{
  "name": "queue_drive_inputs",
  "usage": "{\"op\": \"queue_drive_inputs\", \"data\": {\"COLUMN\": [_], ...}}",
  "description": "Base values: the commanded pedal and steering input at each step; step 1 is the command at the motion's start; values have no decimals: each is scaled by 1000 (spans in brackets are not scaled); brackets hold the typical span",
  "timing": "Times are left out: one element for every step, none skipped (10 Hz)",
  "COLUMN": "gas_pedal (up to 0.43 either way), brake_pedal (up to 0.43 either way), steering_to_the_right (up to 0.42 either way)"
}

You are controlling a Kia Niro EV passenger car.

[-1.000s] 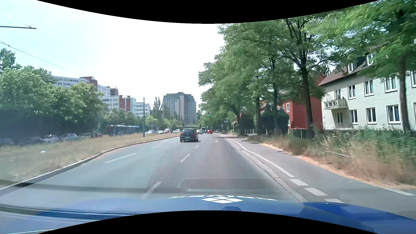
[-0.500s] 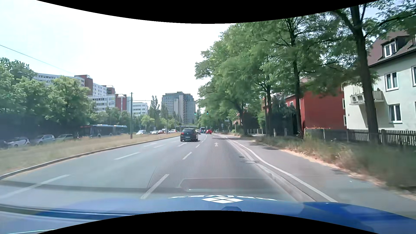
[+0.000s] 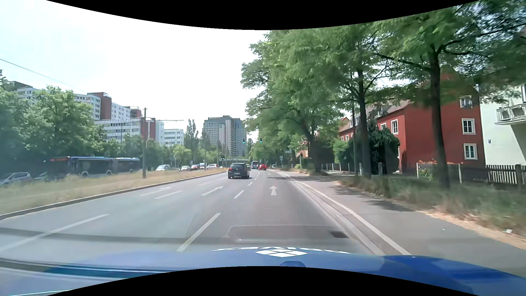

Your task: Follow the waypoints while adhering to traffic rules and regulations

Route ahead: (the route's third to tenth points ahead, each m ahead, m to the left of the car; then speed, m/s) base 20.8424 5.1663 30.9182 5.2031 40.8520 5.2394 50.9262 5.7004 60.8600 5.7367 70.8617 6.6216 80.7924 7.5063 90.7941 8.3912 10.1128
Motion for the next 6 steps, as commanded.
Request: {"op": "queue_drive_inputs", "data": {"gas_pedal": [130,130,130,130,130,130], "brake_pedal": [0,0,0,0,0,0], "steering_to_the_right": [-2,-2,-2,-2,-2,-2]}}
